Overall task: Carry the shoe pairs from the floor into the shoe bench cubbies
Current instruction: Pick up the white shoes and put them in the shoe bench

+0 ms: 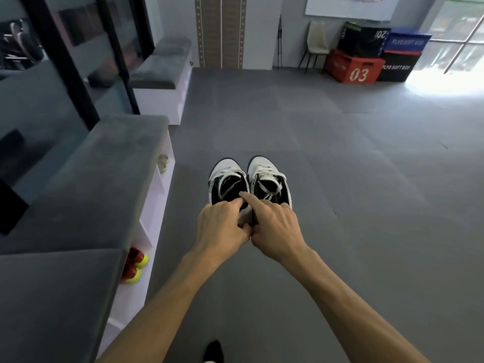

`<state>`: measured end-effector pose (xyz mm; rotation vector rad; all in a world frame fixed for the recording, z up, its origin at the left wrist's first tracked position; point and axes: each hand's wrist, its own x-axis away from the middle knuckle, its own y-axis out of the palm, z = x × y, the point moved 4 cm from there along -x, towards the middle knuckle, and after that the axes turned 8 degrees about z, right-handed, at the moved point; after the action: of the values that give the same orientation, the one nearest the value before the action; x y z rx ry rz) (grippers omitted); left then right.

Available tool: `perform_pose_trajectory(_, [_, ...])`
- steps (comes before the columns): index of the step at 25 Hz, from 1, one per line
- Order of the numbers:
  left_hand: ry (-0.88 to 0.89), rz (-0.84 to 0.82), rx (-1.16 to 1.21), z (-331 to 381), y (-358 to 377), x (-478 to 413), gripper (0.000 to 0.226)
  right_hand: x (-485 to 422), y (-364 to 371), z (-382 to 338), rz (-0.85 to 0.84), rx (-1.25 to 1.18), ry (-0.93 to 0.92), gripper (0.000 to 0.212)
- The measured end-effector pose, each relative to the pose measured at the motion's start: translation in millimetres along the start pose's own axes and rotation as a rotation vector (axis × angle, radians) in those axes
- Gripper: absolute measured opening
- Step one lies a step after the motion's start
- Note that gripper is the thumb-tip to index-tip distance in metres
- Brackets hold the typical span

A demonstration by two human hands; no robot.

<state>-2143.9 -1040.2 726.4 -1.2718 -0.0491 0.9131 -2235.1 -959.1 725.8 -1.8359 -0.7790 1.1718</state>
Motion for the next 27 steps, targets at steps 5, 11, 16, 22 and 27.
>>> perform_pose_trajectory(5, [0.066, -0.02, 0.009, -25.6, 63.2, -180.9, 0.025, -161.2, 31.6, 85.8, 0.064, 0.025, 0.086, 0.076])
perform_pose_trajectory(11, [0.075, -0.043, -0.031, -55.8, 172.7, -391.5, 0.024, -352.0, 111.8, 216.4, 0.084, -0.007, 0.091, 0.074])
perform_pose_trajectory(16, [0.005, -0.039, -0.068, -70.6, 250.3, -573.4, 0.027, -525.9, 155.3, 325.0, 0.077, -0.045, -0.015, 0.071])
perform_pose_trajectory(22, [-0.093, 0.016, -0.048, -122.8, 330.2, -764.4, 0.026, -722.6, 218.3, 415.9, 0.012, -0.075, -0.109, 0.073])
perform_pose_trajectory(27, [-0.09, 0.057, -0.038, -187.1, 420.2, -942.4, 0.024, -897.5, 292.6, 496.0, -0.015, -0.048, -0.11, 0.074])
